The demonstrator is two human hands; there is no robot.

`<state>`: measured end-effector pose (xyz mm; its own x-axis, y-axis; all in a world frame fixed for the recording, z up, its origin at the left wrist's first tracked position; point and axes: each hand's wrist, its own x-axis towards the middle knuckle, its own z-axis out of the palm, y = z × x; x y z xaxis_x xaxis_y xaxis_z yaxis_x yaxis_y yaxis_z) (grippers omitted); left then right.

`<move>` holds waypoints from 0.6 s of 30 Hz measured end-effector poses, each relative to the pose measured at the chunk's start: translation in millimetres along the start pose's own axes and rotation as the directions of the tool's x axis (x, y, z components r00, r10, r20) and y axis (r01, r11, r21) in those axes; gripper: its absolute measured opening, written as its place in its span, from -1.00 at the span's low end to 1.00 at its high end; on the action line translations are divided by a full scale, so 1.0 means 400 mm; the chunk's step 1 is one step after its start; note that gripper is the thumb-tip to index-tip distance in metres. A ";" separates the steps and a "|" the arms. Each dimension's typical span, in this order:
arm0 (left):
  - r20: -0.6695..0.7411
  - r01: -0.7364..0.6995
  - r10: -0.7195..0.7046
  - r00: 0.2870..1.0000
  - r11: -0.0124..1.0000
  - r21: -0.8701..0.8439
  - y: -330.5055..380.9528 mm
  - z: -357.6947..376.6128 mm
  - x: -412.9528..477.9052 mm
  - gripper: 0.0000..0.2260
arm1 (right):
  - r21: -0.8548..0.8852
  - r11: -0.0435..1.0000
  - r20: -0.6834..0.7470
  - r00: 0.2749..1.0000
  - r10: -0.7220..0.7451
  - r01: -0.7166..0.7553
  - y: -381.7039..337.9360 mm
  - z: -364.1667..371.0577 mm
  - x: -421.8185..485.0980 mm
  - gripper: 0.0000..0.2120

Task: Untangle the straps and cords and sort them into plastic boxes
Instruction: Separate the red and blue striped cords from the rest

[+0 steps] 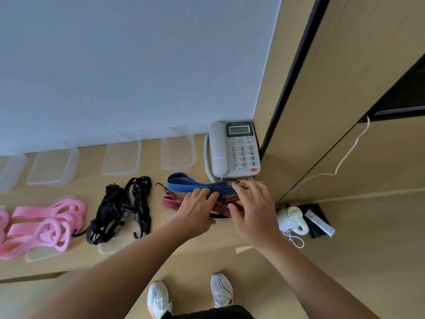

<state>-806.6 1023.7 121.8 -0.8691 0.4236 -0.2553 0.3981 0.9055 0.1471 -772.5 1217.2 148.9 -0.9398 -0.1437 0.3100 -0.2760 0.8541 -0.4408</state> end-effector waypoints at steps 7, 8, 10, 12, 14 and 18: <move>-0.131 0.078 -0.103 0.986 0.980 -0.184 -0.077 -0.040 -0.192 -0.35 | -0.076 0.986 0.202 0.971 -0.129 0.147 -0.117 0.048 0.014 -0.48; -0.151 0.102 -0.135 0.979 0.972 -0.212 -0.104 -0.047 -0.235 -0.36 | -0.081 0.980 0.237 0.959 -0.157 0.180 -0.149 0.063 0.019 -0.46; -0.170 0.184 -0.236 0.957 0.944 -0.273 -0.166 -0.058 -0.330 -0.36 | -0.075 0.965 0.304 0.928 -0.217 0.250 -0.233 0.098 0.030 -0.42; -0.170 0.281 -0.353 0.920 0.896 -0.343 -0.240 -0.065 -0.435 -0.34 | -0.052 0.943 0.365 0.885 -0.288 0.328 -0.337 0.146 0.040 -0.40; -0.177 0.349 -0.453 0.874 0.837 -0.421 -0.318 -0.062 -0.556 -0.35 | -0.016 0.919 0.401 0.844 -0.355 0.395 -0.456 0.198 0.045 -0.39; -0.170 0.491 -0.649 0.741 0.697 -0.522 -0.478 -0.031 -0.867 -0.37 | 0.084 0.842 0.436 0.740 -0.512 0.534 -0.756 0.312 0.019 -0.38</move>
<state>-585.0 703.5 194.1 -0.9527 -0.2782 -0.1221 -0.3021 0.8257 0.4764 -721.3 895.5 179.4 -0.6417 -0.7619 0.0879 -0.7506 0.6003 -0.2762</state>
